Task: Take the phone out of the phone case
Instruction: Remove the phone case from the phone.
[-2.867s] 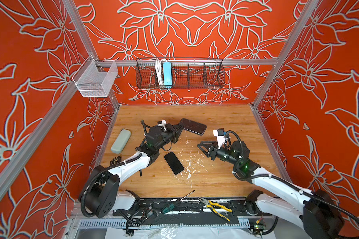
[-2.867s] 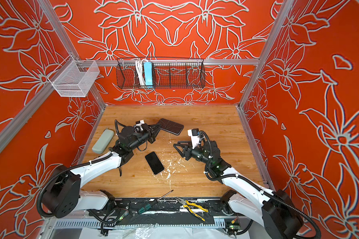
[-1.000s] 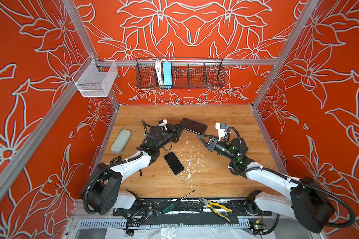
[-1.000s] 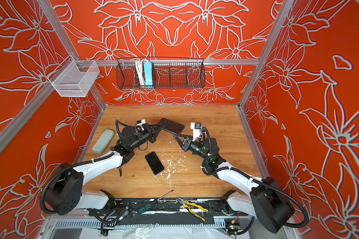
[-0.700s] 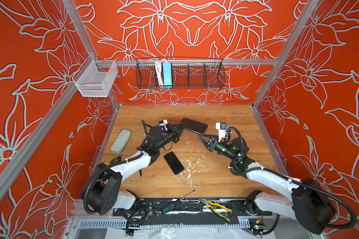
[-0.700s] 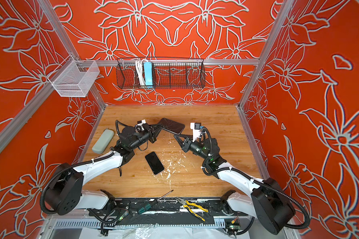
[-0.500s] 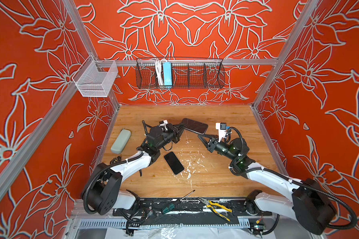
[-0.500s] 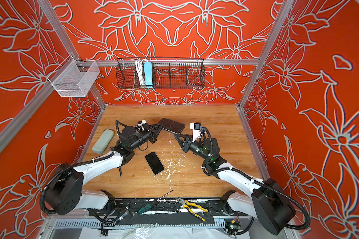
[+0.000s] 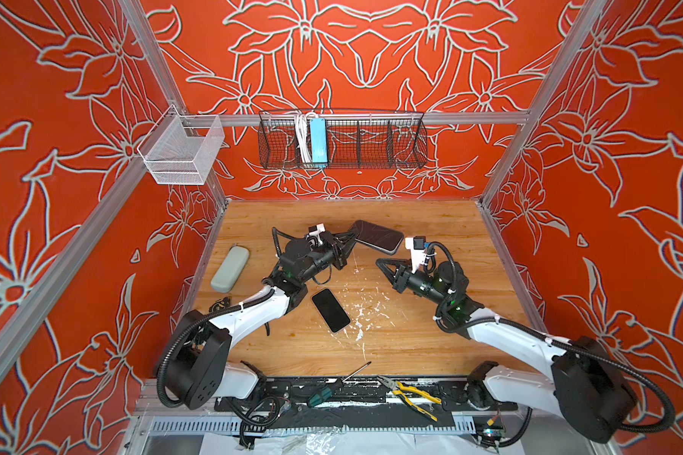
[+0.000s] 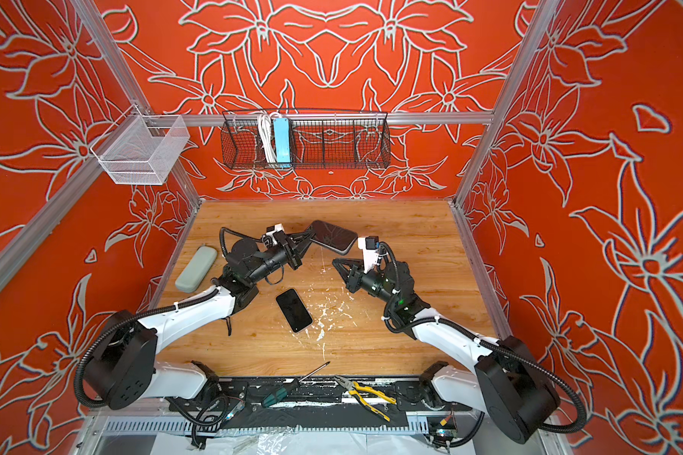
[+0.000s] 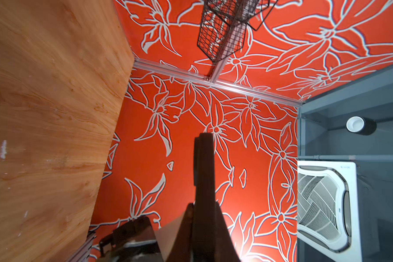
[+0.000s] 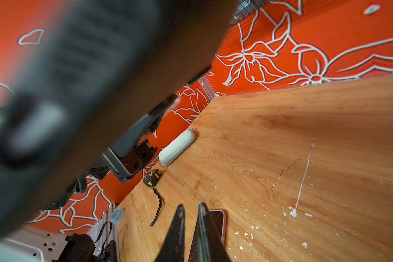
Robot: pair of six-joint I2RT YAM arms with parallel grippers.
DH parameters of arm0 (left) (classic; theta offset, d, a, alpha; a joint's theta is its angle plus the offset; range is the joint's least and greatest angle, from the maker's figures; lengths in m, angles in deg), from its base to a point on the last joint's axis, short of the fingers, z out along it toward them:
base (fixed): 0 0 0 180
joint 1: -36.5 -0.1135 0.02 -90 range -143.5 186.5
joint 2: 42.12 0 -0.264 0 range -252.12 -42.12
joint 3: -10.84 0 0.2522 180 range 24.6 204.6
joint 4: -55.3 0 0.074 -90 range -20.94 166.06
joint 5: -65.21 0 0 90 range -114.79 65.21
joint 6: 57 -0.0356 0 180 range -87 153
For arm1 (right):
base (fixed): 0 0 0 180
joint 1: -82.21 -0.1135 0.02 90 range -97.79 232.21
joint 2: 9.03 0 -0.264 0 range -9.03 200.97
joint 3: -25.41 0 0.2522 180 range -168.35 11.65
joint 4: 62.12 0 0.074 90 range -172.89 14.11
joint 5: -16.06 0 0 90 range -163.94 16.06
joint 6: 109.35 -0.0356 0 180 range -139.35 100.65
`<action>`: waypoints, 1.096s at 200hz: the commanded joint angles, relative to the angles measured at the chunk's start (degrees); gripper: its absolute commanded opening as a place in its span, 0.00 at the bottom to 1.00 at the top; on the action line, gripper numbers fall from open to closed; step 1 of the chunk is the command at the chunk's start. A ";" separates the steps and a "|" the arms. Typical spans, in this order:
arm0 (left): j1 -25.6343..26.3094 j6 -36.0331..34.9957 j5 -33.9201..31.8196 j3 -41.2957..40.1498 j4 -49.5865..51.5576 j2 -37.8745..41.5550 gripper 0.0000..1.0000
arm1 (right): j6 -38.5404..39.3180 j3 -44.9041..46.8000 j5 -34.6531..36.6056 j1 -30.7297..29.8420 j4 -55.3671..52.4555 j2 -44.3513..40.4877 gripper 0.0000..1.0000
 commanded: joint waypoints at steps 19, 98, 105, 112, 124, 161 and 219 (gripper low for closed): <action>0.14 -1.00 1.94 2.31 -6.27 -0.56 0.00 | 0.32 0.79 0.18 0.53 0.31 -0.30 0.15; -4.32 -15.72 11.31 8.50 1.36 -2.00 0.00 | 6.44 -0.62 -4.07 1.10 -24.09 -14.90 0.30; -5.14 -17.50 13.30 9.89 3.10 -2.36 0.00 | 7.76 -1.54 -5.07 1.22 -27.25 -16.27 0.33; -5.92 -19.38 15.39 11.23 4.66 -2.66 0.00 | 8.90 -2.67 -5.96 1.36 -30.64 -17.30 0.36; -7.23 -22.66 19.15 13.88 8.10 -3.41 0.00 | 10.84 -4.94 -7.75 1.47 -36.15 -18.39 0.45; -10.67 -35.96 30.42 23.76 21.47 -5.40 0.00 | 14.34 -11.63 -11.55 1.74 -45.61 -18.80 0.73; -11.99 -64.43 39.25 39.12 50.22 -5.85 0.00 | 23.98 -25.08 -17.51 2.06 -60.15 -11.73 0.85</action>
